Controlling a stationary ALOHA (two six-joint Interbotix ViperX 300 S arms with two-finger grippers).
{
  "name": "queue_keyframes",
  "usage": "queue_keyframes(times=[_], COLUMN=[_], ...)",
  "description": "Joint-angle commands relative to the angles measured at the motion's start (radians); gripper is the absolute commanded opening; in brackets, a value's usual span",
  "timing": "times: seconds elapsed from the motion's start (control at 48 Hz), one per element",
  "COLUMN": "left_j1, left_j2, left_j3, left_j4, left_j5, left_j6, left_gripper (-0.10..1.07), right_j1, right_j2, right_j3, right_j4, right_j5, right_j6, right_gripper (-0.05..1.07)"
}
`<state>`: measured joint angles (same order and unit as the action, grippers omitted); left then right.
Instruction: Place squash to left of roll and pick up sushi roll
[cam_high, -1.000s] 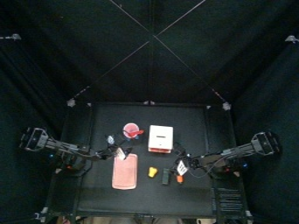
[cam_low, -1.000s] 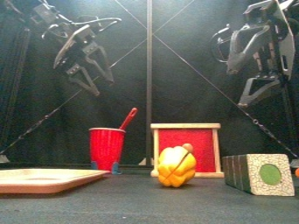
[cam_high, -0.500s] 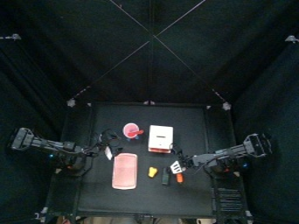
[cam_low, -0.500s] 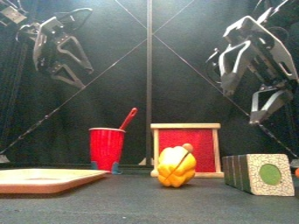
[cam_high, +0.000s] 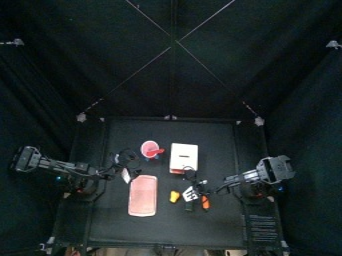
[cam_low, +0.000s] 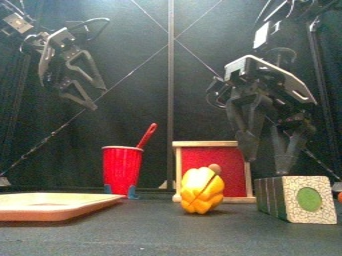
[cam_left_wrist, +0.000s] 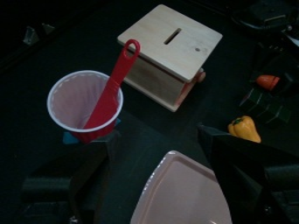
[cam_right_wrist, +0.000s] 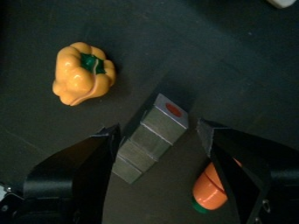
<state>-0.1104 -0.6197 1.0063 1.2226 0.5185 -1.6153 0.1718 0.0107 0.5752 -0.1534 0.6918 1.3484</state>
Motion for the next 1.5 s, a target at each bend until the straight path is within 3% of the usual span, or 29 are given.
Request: queue_keyframes(times=[0.0, 0.292, 1.188, 1.479], left_j1=[0.008, 0.035, 0.035, 0.035], left_j2=[0.002, 0.002, 0.002, 0.002], left_j3=[-0.014, 0.003, 0.009, 0.011], left_j4=[0.006, -0.002, -0.021, -0.025], left_j5=[-0.002, -0.002, -0.002, -0.002], left_j6=[0.0, -0.002, 0.0, 0.0], left_gripper=[1.02, 1.02, 1.02, 1.02], right_j1=[-0.003, -0.002, 0.009, 0.011], right_j2=[0.011, 0.032, 0.094, 0.1], right_j3=[-0.038, -0.037, -0.051, -0.058], right_j4=[-0.002, 0.021, 0.071, 0.067], right_j5=[0.005, 0.048, 0.04, 0.04], right_j6=[0.0, 0.003, 0.002, -0.002], right_gripper=[0.99, 0.99, 0.98, 0.84])
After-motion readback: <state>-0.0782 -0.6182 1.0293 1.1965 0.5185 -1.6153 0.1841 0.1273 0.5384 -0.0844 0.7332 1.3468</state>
